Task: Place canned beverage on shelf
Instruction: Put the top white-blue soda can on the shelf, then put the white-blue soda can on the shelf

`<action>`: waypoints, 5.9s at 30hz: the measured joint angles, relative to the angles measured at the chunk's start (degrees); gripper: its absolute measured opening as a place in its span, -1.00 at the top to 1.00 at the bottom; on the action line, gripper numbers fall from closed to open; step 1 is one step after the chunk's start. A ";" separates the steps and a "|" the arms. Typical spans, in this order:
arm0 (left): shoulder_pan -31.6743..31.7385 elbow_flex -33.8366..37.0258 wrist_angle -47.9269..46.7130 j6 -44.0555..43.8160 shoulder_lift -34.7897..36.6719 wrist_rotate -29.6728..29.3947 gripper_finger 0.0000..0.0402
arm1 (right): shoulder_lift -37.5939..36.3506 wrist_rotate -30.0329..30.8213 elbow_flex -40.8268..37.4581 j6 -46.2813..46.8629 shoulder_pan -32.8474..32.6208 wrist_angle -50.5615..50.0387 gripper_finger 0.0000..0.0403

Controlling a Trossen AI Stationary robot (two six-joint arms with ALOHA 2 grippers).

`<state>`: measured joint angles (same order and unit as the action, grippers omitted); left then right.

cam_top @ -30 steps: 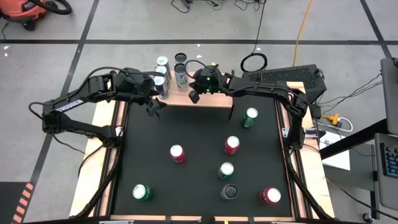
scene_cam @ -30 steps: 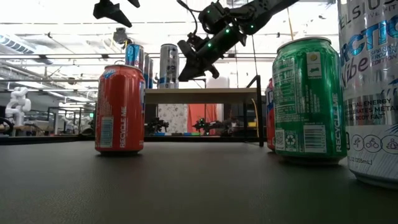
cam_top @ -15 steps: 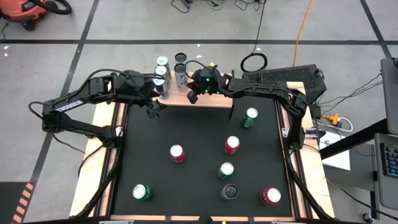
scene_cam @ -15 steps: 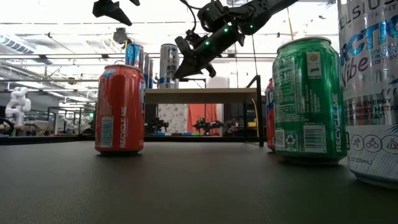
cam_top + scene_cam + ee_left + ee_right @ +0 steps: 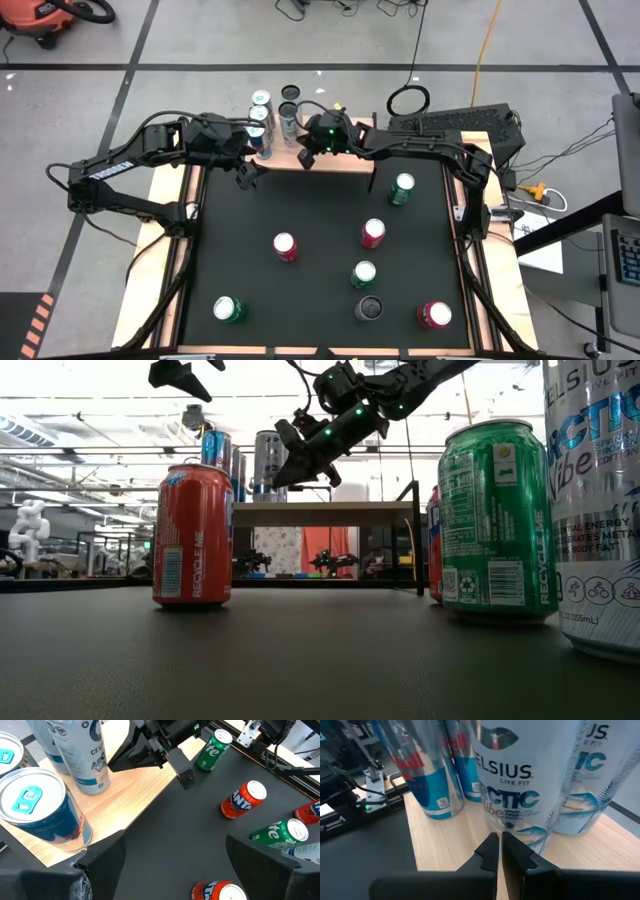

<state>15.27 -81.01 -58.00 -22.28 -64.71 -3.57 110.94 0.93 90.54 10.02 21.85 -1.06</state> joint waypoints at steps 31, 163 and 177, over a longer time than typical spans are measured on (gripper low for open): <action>-0.02 0.00 0.00 -0.98 0.00 -3.75 -0.71 | -2.04 -4.04 -0.13 1.24 -0.74 0.32 1.00; -35.28 0.00 6.47 -17.77 -10.69 -4.17 -0.21 | -14.15 12.46 -0.04 37.64 -63.02 -48.57 -0.78; -35.28 0.00 6.47 -17.72 -10.69 -5.29 -0.21 | -13.78 10.69 -1.99 33.37 -61.62 -48.28 -0.78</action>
<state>-20.01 -81.01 -51.53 -40.00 -75.40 -8.86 97.17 11.62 88.55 43.39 -39.77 -49.34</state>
